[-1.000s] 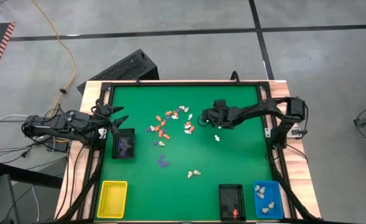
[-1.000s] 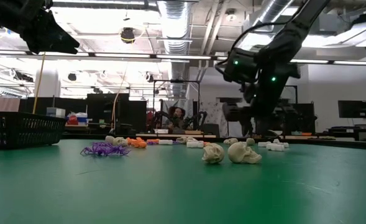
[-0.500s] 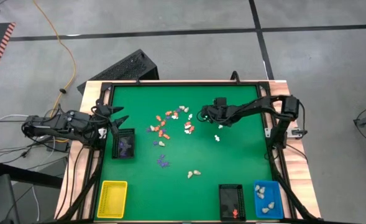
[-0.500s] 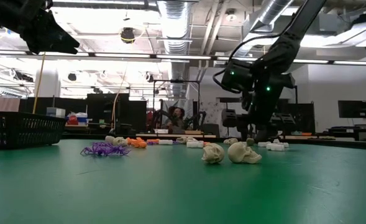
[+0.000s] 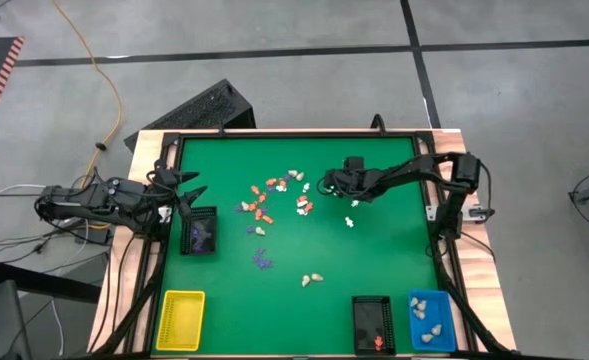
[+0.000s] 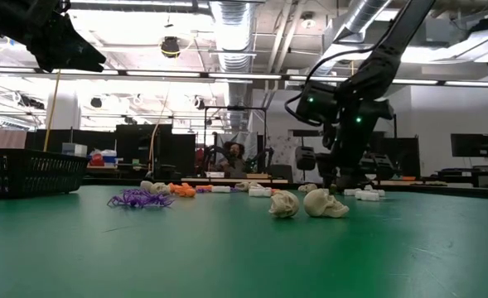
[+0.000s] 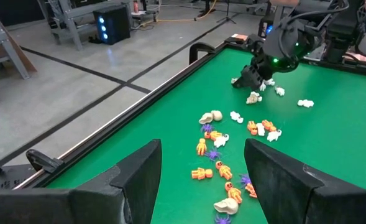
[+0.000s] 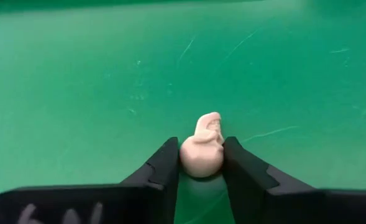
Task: Sort Halloween decoration
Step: Put the white skull toy into the blue basket
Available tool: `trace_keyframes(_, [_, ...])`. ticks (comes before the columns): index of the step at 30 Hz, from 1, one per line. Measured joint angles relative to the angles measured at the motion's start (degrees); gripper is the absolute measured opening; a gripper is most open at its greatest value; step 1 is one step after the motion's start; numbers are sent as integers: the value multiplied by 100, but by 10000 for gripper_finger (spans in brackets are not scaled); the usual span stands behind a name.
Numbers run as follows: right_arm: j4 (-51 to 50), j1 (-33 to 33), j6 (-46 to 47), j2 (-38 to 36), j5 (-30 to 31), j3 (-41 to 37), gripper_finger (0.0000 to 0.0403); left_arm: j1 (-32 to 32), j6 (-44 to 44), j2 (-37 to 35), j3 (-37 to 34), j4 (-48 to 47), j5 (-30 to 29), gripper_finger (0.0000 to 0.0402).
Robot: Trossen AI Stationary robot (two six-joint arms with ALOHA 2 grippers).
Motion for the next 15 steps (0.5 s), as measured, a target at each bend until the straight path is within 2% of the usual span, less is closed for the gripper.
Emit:
trace_keyframes(3, [-12, 0, -2, 2, -38, -4, 105, 0, -2, 0, 0, 0, 0, 221])
trace_keyframes(9, [-19, 2, -63, -15, -76, -5, 103, 2, 0, 2, 0, 0, -2, 221])
trace_keyframes(15, [-79, 117, -705, -494, -379, -36, 103, 0, 0, 0, 0, -4, -3, 221])
